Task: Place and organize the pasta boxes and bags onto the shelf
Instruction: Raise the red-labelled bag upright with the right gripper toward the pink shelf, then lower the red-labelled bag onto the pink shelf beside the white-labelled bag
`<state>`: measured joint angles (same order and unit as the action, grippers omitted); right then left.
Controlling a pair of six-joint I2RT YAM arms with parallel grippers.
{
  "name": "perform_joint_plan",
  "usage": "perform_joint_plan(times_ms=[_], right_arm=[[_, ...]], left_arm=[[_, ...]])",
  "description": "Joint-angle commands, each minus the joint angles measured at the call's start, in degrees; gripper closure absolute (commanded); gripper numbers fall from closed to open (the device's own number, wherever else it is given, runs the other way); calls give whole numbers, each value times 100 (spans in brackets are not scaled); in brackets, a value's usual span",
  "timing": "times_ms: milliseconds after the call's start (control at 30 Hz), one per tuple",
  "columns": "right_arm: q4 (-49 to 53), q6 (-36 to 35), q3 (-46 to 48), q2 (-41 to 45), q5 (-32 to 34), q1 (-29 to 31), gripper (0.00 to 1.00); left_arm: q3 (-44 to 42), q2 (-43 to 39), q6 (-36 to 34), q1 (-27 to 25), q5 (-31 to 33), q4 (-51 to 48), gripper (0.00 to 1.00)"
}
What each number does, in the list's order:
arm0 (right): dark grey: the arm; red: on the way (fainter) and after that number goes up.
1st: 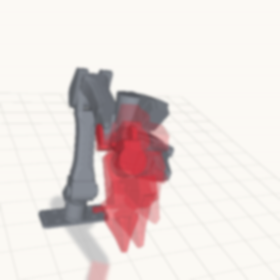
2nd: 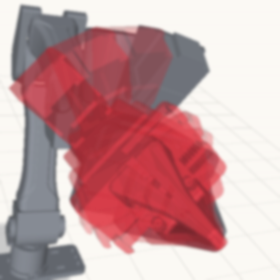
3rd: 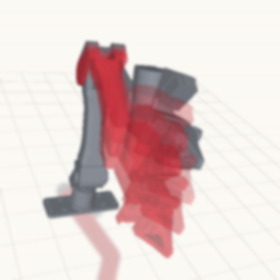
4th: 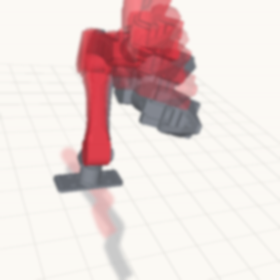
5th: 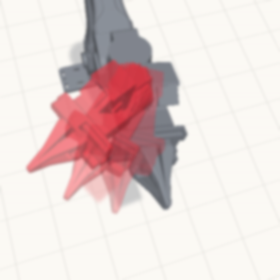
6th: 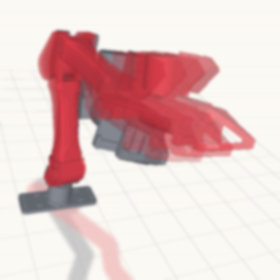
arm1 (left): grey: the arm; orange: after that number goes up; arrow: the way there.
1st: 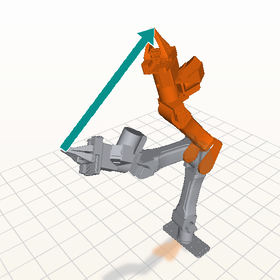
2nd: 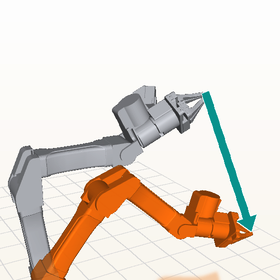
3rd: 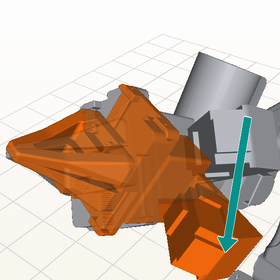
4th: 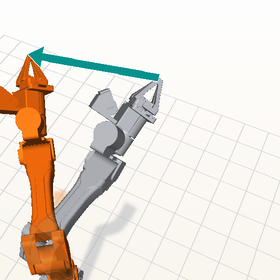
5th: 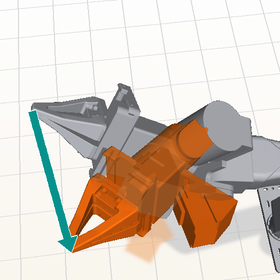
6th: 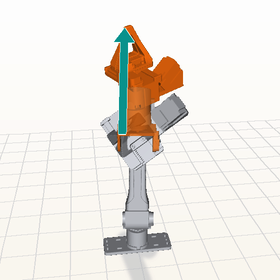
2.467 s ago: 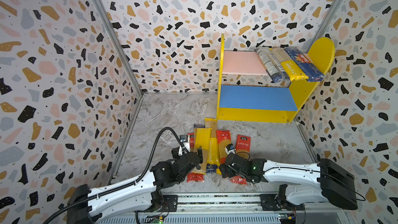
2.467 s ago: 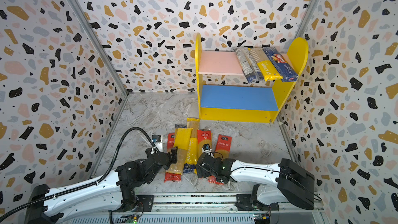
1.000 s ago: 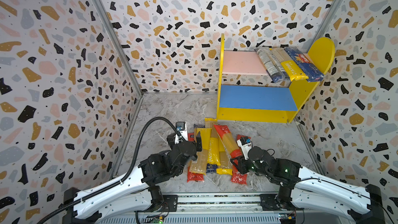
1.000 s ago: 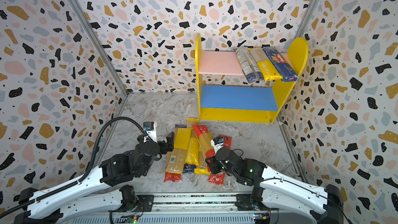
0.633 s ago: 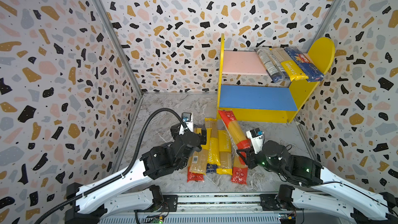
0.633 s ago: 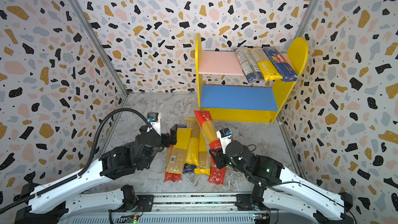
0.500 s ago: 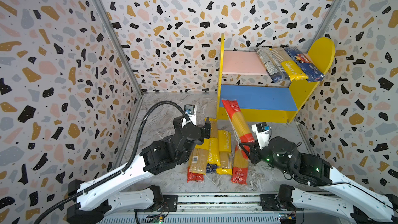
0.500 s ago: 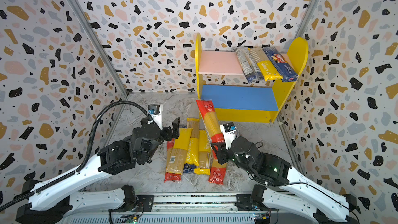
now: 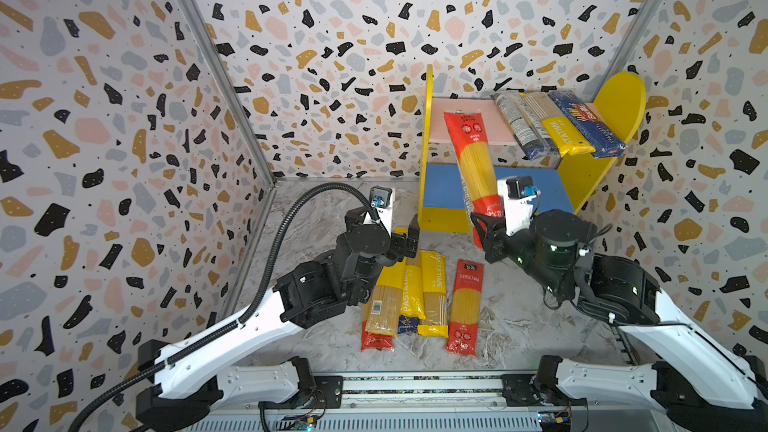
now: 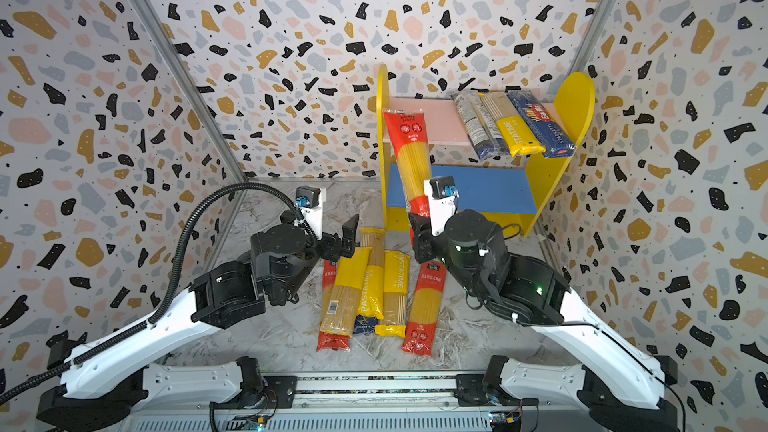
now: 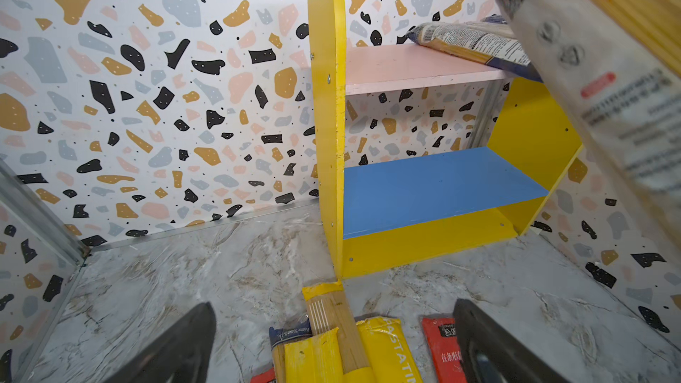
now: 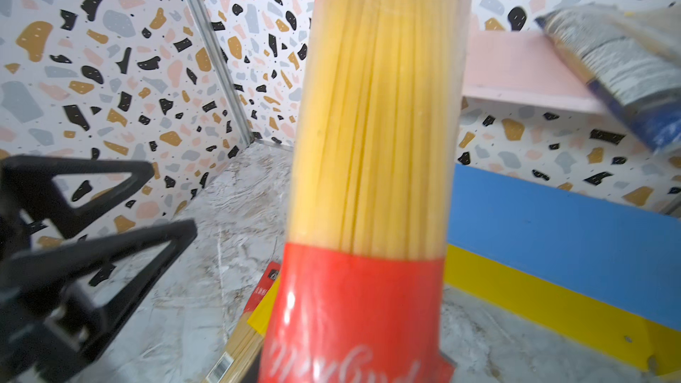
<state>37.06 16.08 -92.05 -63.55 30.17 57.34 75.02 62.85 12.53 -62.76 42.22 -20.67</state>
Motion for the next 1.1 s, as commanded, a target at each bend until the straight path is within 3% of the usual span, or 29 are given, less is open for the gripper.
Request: perform_joint_plan(times_ms=[0,200,400,567,767,1067], right_arm=[[-635,-496,-1021,-418,137,-680,68],[-290,-688,-2887,-2068,-963,-2254,68],[358,-964,-5599,-3973,-1617,-3061,67],[-43,-714,-5057,-4112,-2214,-3614,66],[-94,-705,-4805,-4122,-2327,-3839,66],[-93,-653,-4633,-4088,-2452,-3924,50]], left_arm=[[-117,-166,-235,-24,-66,481,0],[-285,-145,-490,-18,75,663,0],[-487,-107,-589,-8,179,834,0],[-515,-9,-614,6,214,890,0],[-564,104,-645,44,263,948,1],[-586,293,-570,73,243,1037,1]])
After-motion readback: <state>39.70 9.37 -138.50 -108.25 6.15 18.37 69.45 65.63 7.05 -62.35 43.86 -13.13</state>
